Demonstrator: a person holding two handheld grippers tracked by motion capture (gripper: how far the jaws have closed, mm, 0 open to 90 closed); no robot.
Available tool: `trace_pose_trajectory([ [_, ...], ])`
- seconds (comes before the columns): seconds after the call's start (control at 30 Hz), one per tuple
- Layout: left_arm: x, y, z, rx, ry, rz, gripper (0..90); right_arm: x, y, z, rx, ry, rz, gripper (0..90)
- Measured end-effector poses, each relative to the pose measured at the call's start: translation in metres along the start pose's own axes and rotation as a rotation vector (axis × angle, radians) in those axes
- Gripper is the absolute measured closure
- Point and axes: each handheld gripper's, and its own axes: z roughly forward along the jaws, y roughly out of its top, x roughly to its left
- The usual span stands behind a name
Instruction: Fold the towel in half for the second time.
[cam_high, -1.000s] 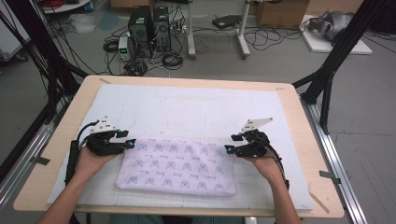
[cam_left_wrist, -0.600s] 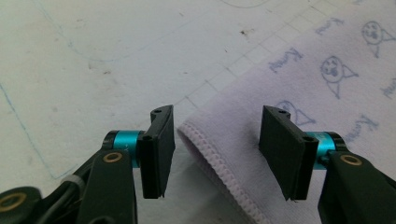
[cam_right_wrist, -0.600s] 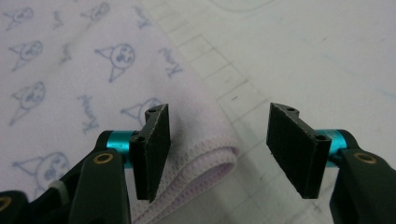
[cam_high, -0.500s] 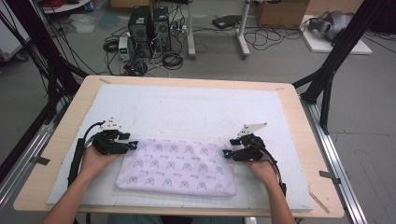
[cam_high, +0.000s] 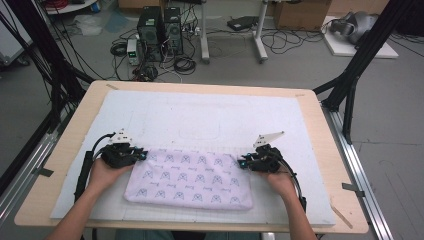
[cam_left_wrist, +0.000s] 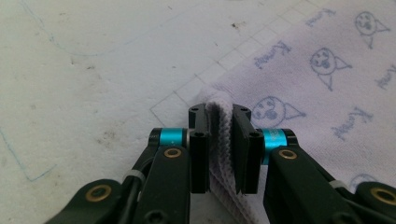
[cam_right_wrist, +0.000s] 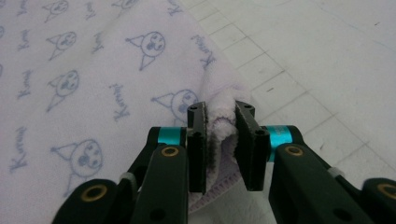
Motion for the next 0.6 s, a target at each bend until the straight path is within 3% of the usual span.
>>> trace_pose_trajectory([
  [0.23,0.001,0.012,-0.006,-0.057,0.020,-0.014,81.4,-0.005,0.009,-0.011,-0.036,-0.018,-0.003,81.4],
  [0.43,0.013,0.039,-0.006,-0.096,0.062,-0.032,81.5,-0.017,0.039,-0.022,-0.043,-0.101,-0.031,81.5],
  [0.6,0.026,0.066,-0.002,-0.121,0.100,-0.044,81.9,-0.036,0.066,-0.032,-0.068,-0.145,-0.016,81.3],
])
